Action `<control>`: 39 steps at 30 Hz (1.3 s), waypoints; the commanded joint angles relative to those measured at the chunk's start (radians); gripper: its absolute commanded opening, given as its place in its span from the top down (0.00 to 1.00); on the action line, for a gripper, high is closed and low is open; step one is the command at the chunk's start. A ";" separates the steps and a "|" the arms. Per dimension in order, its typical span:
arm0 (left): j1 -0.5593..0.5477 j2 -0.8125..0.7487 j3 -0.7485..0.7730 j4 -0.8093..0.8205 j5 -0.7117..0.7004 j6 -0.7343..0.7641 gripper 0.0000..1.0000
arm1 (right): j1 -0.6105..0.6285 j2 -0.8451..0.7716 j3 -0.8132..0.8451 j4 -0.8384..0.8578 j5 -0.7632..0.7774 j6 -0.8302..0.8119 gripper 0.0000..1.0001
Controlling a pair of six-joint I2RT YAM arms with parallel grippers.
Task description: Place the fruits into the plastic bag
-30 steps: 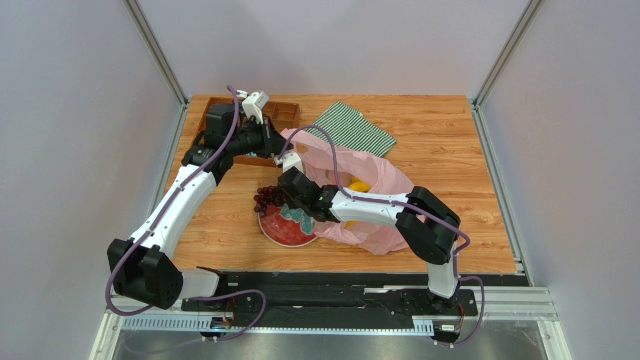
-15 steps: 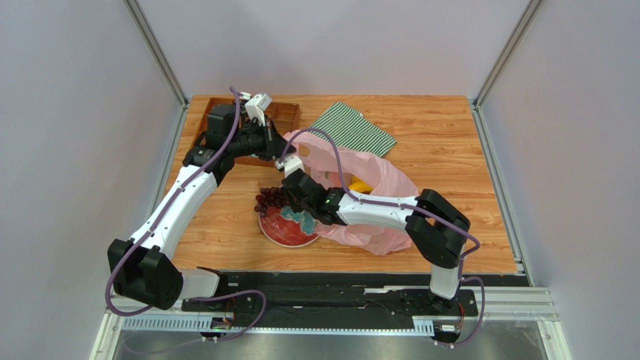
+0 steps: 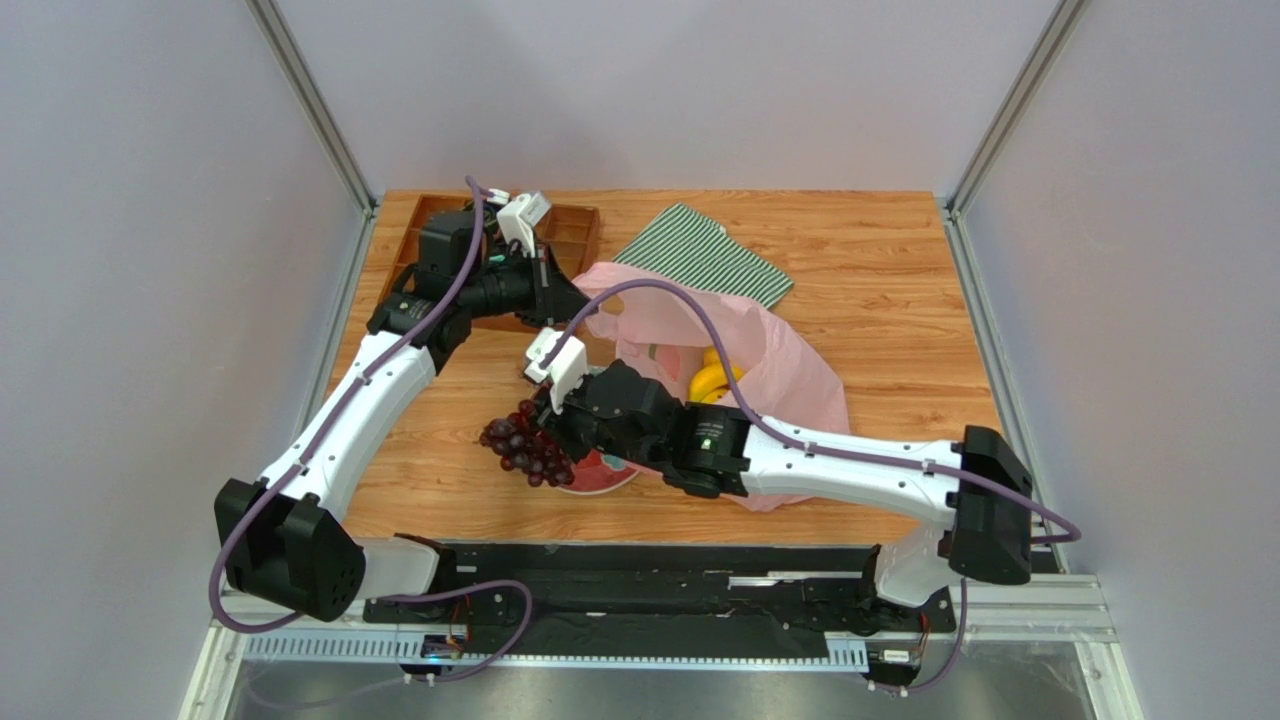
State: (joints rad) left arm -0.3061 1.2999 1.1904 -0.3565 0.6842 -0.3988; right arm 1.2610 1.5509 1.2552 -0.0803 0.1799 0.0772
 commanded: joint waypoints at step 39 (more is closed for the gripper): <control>-0.004 -0.025 0.006 0.010 0.028 -0.005 1.00 | -0.095 -0.500 -0.025 -0.156 0.592 0.070 1.00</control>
State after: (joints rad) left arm -0.3061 1.2999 1.1904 -0.3573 0.6983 -0.3996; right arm 1.2022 1.0794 1.1995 -0.1806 0.6220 0.0769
